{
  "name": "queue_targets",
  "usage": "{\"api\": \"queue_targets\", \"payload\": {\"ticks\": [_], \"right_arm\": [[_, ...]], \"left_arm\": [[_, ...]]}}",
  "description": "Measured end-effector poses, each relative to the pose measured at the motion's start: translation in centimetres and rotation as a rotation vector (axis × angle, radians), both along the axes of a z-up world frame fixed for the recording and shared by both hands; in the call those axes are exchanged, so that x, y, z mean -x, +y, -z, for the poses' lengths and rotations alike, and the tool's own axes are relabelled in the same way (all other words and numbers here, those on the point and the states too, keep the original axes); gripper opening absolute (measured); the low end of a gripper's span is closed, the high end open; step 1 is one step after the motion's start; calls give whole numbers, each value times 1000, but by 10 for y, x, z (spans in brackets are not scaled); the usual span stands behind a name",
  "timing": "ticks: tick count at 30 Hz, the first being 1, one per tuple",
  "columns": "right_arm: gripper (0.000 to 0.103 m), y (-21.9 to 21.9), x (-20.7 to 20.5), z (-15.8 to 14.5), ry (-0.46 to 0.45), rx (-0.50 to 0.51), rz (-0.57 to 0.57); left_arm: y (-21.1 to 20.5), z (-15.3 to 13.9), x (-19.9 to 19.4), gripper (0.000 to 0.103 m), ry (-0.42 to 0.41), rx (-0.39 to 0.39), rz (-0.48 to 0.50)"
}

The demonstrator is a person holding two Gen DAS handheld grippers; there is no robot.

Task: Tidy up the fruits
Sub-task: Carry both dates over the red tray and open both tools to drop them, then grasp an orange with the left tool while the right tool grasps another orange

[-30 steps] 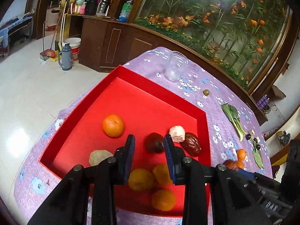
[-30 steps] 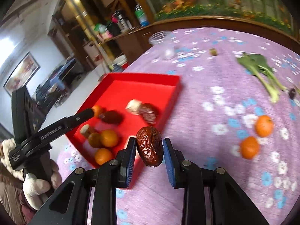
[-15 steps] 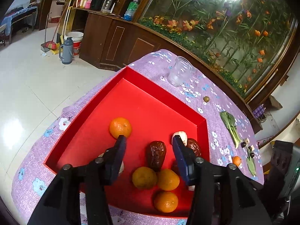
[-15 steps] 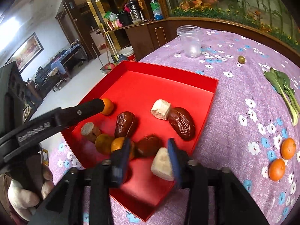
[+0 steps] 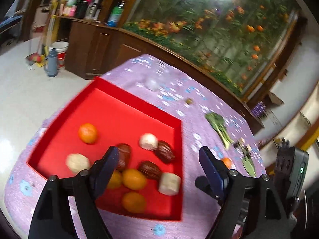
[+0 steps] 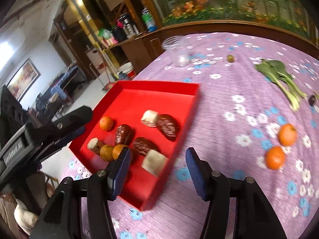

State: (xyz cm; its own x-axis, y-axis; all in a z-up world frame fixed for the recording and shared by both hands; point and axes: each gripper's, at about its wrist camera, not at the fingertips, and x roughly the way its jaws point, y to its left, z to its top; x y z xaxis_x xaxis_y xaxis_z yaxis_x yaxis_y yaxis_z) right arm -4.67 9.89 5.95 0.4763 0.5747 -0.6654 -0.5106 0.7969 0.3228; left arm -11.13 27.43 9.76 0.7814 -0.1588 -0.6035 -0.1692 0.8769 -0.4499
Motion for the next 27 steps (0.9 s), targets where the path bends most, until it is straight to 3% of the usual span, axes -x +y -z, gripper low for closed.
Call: {"api": "queue_targets", "payload": {"ticks": [8,18,22,27], "right_arm": [[63,-67,12,-4,-3,-9,125],[63,-162,24,-2,-40,41,285],[63,-212,23,1,-37,32,375],[63,-238,14,6,-9,2,412]], "left_arm": [[-48,-11,1,82,-10,-23,123],[-72,-26,15,82,-18,-66,138],[-84,-21,11,82,8,-76,155],[-116,-12,0,82,42,-109,222]]}}
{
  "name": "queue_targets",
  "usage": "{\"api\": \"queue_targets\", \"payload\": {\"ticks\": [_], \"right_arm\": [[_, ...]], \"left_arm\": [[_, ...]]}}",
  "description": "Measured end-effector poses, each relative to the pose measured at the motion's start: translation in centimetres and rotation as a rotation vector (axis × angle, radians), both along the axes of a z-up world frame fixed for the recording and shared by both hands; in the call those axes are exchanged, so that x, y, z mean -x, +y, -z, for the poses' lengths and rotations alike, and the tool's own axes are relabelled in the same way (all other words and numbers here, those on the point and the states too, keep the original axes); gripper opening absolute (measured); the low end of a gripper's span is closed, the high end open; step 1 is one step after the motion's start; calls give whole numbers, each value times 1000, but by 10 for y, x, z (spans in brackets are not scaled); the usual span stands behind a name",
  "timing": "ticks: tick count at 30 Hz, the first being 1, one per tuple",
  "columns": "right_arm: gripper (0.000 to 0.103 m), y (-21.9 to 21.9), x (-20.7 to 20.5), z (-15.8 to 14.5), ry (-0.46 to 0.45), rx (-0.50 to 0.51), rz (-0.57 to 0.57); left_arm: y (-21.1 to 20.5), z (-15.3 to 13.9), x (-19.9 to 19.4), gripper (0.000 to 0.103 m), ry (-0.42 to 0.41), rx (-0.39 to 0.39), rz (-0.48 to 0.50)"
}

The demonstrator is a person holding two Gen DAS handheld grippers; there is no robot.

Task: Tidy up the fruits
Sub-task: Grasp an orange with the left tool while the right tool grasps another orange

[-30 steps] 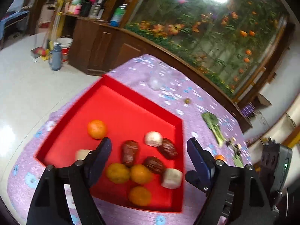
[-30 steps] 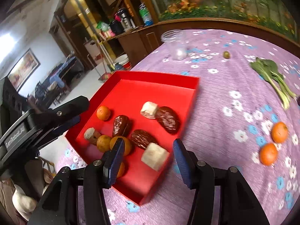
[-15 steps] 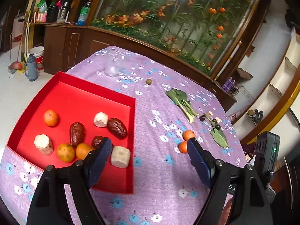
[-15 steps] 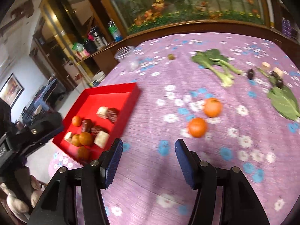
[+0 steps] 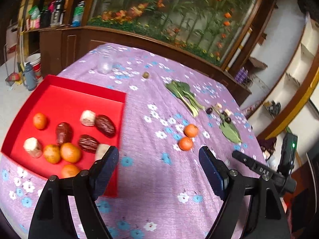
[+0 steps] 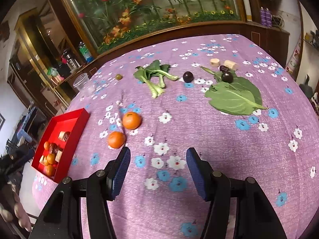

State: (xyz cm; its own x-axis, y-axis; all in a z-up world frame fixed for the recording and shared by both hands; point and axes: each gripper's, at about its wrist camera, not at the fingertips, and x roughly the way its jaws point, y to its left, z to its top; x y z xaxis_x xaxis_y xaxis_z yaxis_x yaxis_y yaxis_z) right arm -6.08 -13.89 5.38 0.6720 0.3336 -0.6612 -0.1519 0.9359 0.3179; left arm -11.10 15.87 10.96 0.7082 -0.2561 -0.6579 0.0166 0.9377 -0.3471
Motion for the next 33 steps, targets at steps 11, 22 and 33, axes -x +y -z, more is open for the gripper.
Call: {"api": "queue_targets", "payload": {"ticks": [11,22,33], "right_arm": [[63,35,-39,12,22,25,-90],[57,83,-103,28,58,54,-160],[39,74,-106,35,65,58,-146]], "left_arm": [[-59,25,-21,39,19,-139,132],[-69,54,-62,36,79,-155,173],[-97,74,-97,36,102,-175,253]]}}
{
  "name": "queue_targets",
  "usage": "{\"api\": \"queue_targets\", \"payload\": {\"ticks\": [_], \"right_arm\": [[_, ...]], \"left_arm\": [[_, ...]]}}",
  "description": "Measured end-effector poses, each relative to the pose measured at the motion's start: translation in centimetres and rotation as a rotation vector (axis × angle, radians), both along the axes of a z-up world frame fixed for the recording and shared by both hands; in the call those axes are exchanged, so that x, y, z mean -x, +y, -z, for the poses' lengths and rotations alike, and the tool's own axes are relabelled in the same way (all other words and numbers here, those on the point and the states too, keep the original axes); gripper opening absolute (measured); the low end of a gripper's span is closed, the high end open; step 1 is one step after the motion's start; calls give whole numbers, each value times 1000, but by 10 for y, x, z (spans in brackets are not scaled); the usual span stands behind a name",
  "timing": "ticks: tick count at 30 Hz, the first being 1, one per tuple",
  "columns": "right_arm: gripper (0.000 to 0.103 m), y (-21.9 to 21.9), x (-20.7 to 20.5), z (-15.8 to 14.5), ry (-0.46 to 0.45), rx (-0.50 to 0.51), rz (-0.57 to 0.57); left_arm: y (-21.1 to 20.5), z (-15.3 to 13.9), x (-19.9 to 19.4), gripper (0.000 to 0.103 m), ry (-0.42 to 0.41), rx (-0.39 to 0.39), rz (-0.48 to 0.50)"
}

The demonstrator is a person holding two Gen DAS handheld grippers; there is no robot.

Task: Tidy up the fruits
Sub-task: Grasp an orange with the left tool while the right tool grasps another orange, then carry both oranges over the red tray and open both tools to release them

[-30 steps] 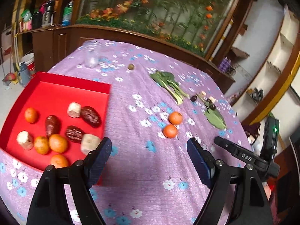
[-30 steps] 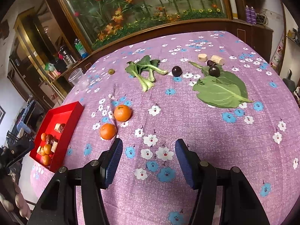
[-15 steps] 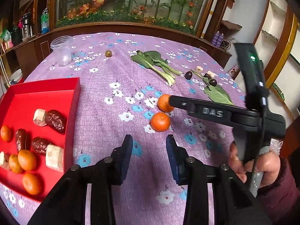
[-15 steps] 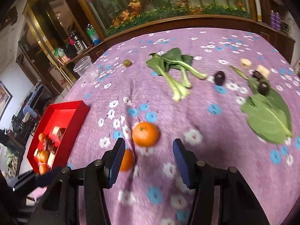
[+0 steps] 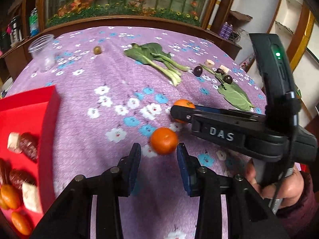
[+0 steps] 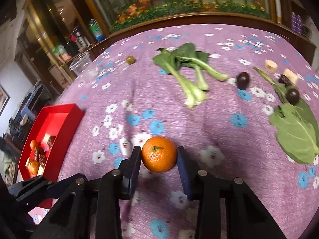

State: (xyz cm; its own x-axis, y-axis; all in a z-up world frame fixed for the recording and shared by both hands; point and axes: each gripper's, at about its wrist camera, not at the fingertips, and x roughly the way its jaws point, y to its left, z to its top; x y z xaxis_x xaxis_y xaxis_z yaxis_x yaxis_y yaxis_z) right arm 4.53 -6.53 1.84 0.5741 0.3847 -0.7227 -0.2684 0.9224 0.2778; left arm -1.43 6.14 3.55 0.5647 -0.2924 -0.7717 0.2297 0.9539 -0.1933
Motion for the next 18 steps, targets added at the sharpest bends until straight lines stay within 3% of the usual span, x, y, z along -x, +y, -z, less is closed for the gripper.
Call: {"api": "queue_targets", "payload": {"ticks": [10,14,18], "right_arm": [[39,-19,-1,2,8,-25,29],[39,-19,-1,3,3,-30,32],[39,-20,-1,3,-11,-21,50]], "left_arm": [[-16,18,-22,37,14,-47,14],[-19,17,-19,31,5,-81,-1],[-8,10,-12,31,3,-51,-36]]}}
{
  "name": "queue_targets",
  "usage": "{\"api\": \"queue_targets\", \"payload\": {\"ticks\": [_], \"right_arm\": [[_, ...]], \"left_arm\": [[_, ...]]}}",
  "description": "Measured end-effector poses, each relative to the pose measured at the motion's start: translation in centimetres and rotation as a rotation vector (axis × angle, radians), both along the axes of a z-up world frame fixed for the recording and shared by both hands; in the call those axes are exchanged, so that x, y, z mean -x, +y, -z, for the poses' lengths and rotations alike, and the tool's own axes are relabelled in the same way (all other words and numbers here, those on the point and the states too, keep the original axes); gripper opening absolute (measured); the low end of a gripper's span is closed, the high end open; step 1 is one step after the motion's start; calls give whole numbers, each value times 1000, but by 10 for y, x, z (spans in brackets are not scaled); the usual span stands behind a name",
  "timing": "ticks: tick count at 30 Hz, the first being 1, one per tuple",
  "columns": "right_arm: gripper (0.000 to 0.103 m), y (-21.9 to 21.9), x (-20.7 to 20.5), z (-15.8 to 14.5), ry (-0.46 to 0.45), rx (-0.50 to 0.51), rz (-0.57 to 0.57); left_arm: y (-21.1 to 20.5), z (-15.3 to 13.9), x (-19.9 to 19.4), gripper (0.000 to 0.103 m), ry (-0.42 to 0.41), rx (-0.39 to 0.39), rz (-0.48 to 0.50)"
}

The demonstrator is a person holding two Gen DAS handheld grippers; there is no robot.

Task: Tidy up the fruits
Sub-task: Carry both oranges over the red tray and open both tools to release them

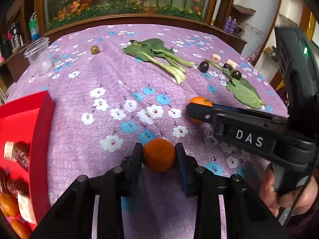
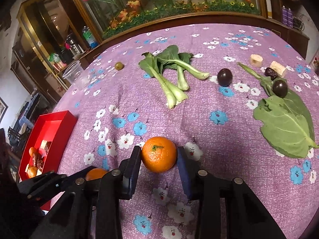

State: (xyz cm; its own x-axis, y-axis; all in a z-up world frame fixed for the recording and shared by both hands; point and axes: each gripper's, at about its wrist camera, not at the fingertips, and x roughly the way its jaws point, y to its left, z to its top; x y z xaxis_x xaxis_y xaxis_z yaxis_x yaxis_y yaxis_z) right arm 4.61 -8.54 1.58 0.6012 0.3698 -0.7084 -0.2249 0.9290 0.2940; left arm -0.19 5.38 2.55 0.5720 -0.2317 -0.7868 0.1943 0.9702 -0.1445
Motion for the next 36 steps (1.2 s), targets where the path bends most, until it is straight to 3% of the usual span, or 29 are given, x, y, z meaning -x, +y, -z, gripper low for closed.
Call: {"api": "queue_targets", "payload": {"ticks": [11,17,26,36], "right_arm": [[39,1,18,-16,-68,-16,20],[39,12,49,-34,-38,-110,-31],[39,66,83,-76,-106,-69,-136],[40,151,98,-75,-86,-9,-280]], "left_arm": [[73,-45,53,32,-76,114,-170],[117,-58,75,32,-114,159,-257],[182,-61,104,32,-156,206,-395],[244,-46,125,32,-152,239,-534]]}}
